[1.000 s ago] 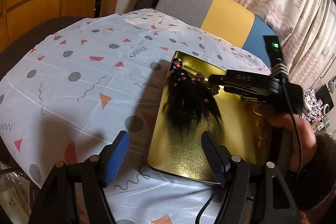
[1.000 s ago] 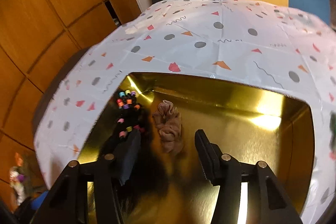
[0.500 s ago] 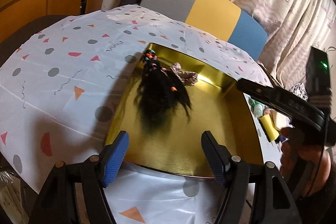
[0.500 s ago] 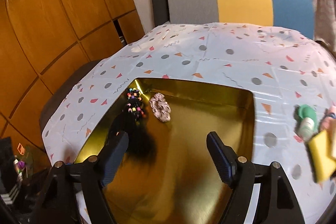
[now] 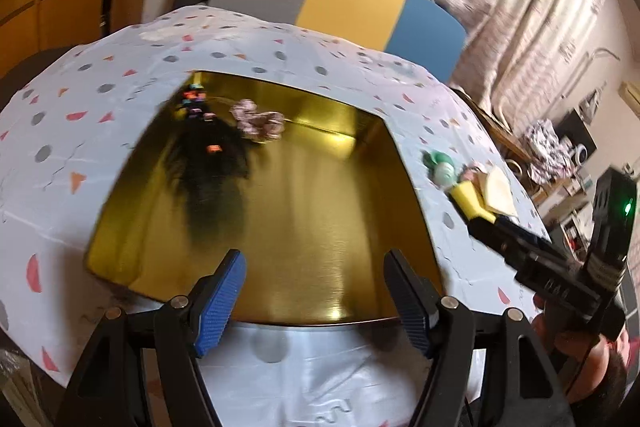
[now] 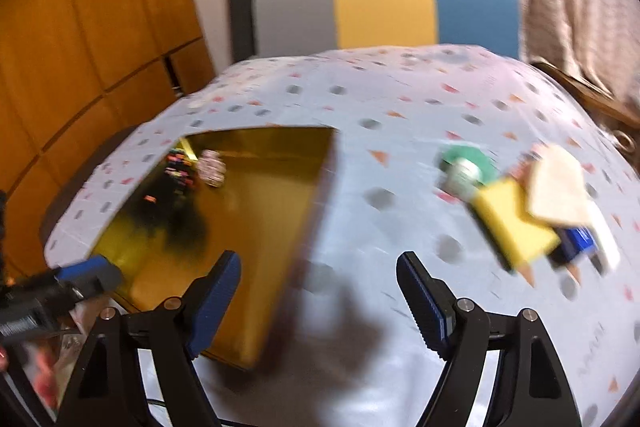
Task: Organize rigid objects
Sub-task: 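Move both tools back toward the remaining items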
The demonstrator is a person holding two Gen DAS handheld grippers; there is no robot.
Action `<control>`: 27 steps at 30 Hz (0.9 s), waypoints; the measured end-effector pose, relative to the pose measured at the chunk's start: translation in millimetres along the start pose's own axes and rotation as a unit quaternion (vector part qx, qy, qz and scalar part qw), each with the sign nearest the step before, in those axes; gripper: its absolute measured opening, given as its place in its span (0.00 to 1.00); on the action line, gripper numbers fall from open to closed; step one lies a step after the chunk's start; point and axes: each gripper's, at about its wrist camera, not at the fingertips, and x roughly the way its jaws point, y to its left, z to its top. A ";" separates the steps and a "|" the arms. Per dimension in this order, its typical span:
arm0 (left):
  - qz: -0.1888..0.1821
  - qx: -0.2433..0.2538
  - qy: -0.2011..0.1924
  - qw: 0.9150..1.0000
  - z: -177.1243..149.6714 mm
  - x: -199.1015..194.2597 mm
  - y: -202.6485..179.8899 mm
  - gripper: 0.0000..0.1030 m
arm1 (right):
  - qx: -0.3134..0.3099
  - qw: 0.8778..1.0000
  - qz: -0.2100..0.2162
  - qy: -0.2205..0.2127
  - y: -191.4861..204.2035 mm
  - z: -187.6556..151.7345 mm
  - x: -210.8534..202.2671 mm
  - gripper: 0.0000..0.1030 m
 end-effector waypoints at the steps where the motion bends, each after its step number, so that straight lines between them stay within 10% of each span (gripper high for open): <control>1: -0.003 0.008 0.003 1.000 0.7 2.7 -8.1 0.70 | 0.012 1.000 -0.010 0.002 -12.8 -6.4 -2.4 0.78; 15: -0.065 0.114 0.060 0.989 1.6 43.5 -132.6 0.71 | 0.190 0.976 -0.105 -0.001 -172.2 -73.9 -38.8 0.79; 27: -0.077 0.193 0.090 0.974 28.5 115.2 -237.8 0.72 | 0.239 0.961 -0.133 -0.033 -219.8 -98.2 -56.0 0.80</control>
